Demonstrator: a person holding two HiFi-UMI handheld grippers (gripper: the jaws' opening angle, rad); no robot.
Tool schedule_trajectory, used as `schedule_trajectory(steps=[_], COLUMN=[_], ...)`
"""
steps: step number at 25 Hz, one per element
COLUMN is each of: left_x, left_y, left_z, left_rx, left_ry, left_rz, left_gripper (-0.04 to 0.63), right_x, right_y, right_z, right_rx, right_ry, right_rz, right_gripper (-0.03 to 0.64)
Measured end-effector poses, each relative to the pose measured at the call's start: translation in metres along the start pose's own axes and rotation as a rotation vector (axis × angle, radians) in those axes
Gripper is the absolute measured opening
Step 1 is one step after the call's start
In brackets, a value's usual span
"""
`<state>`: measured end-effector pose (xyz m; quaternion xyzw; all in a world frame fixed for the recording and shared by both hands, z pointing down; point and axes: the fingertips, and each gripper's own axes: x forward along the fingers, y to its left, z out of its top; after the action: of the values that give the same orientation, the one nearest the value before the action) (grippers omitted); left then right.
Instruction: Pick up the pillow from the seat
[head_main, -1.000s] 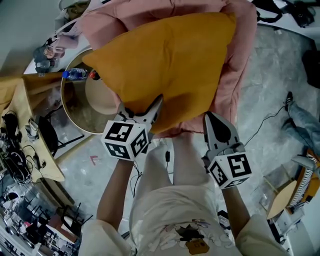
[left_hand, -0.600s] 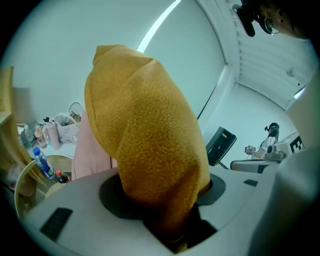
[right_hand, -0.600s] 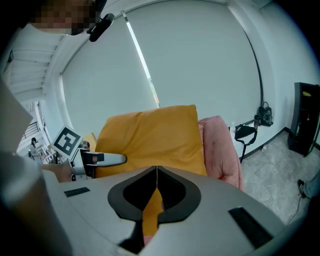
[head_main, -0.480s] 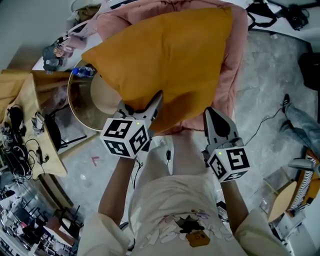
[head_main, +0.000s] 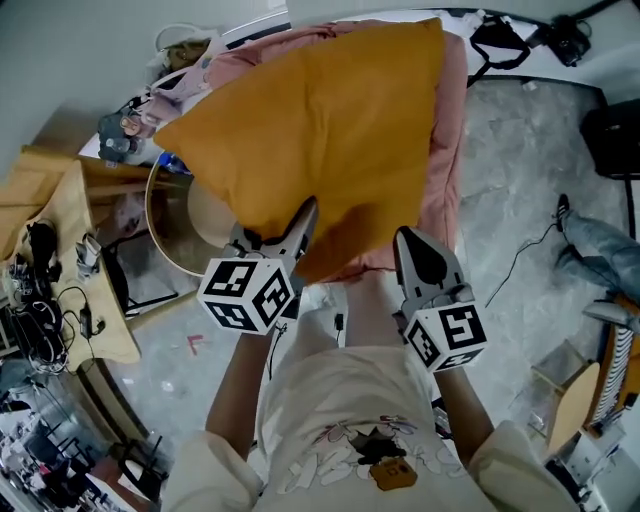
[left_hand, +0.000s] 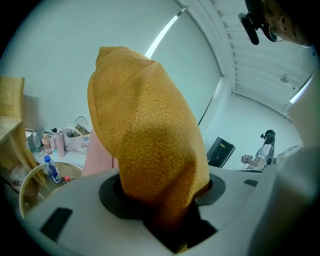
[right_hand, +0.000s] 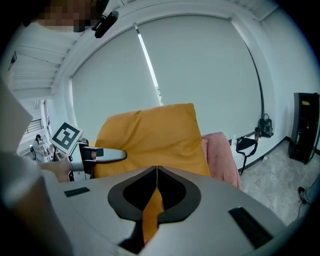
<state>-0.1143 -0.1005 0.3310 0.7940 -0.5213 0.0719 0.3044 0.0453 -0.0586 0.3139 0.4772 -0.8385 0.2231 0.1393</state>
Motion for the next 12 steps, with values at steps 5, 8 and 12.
schedule_trajectory(steps=[5,8,12], left_x=[-0.03,-0.049,-0.072], left_y=[-0.012,-0.017,-0.025], left_z=[0.009,0.013,0.015], left_rx=[-0.003,0.004,0.021], left_ry=[-0.037,-0.055,-0.076], left_rz=[-0.011,-0.017,-0.021], left_gripper=[0.245,0.245,0.245], right_x=[-0.023,-0.037,-0.054], right_y=[0.019,0.033,0.051], right_z=[0.0,0.001,0.002], right_rx=[0.05,0.06,0.044], right_ry=[-0.025,-0.045,-0.067], right_rz=[0.003,-0.002,-0.002], right_gripper=[0.02,0.02,0.02])
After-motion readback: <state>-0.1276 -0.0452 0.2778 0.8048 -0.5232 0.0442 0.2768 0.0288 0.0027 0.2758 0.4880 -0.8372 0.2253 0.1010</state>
